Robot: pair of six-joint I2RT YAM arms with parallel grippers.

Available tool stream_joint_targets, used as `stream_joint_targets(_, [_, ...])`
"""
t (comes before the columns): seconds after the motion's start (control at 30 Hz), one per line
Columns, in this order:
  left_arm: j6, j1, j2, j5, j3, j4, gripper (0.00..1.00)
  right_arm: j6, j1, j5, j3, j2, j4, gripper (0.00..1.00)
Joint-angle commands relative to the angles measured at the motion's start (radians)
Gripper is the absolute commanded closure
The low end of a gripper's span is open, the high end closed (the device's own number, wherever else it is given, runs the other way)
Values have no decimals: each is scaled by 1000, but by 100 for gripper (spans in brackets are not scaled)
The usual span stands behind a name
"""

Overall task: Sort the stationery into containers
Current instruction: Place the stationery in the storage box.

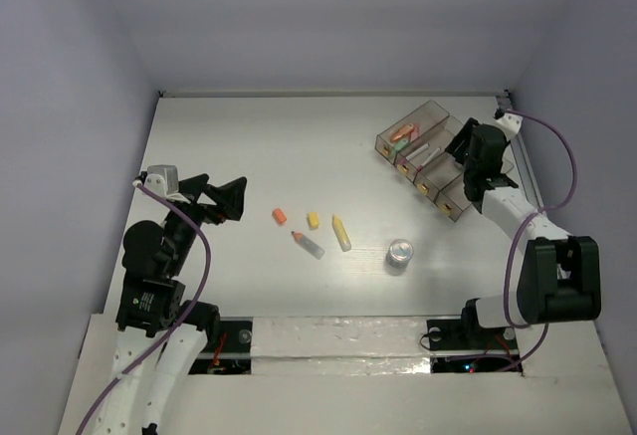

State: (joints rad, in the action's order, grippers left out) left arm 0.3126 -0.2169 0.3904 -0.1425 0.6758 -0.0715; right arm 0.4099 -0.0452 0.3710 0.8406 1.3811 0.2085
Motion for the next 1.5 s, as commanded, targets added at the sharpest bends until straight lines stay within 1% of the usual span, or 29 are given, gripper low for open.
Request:
stream_joint_targets(0.0, [-4,-7,4,-6,30,47,1,35,2,19,0,25,34,50])
stream_joint_targets(0.47, [-7,-7,8,-5,30,45,1,58,21,9,35,150,37,50])
stream_joint_targets(0.7, [-7,-7,13,-3,30,47,1,67,21,19,54,177,37,46])
stream_joint_targets(0.83, [-9,-7,13,-3,31,47,1,70,21,31,74,191,11,40])
stream_joint_targets(0.9, [-7,-7,15,-2,31,47,1,72,30,29,83,197,-9,35])
stream_joint_targets(0.97, [-7,-7,15,-3,31,45,1,67,30,26,92,205,-27,32])
stream_joint_targets(1.03, [-9,-7,15,-2,33,45,1,60,30,28,107,211,-44,28])
stream_joint_targets(1.07, [-9,-7,15,-2,33,44,1,60,30,26,112,213,-53,25])
stream_joint_targets(1.13, [-9,-7,15,-2,31,44,1,56,30,23,114,213,-57,23])
stream_joint_targets(1.2, [-10,-7,15,-2,33,45,1,55,39,22,115,211,-63,18])
stream_joint_targets(1.33, [-10,-7,13,-2,33,44,1,53,39,17,111,199,-70,17])
stream_joint_targets(1.43, [-10,-7,13,-2,31,45,1,46,39,-18,89,150,-54,17])
stream_joint_targets(1.47, [-10,-7,13,-2,31,45,1,41,39,-30,83,133,-57,18])
